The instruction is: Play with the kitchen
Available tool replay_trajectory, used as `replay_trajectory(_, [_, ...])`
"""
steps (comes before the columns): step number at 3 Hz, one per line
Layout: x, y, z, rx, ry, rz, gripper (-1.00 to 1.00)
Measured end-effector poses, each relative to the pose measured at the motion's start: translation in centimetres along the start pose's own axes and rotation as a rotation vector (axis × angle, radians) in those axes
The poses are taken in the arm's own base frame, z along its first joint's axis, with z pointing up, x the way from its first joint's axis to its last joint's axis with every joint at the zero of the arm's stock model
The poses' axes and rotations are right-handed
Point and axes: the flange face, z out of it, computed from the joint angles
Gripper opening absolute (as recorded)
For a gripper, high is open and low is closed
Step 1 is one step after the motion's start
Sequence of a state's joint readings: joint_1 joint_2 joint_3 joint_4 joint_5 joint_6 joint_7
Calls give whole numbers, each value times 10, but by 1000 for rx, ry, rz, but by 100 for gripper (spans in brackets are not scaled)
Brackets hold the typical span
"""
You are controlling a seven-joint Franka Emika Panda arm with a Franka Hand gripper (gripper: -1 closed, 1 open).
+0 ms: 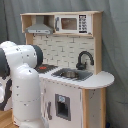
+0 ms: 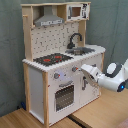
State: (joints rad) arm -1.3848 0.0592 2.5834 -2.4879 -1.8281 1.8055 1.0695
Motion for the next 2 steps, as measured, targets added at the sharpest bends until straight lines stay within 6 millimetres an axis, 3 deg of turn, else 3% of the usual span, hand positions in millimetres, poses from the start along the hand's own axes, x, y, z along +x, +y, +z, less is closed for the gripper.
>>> replay_trajectory(1, [-23, -10, 12, -5, 18, -45, 100])
replay_trajectory(2, [-41, -5, 27, -22, 28, -58, 100])
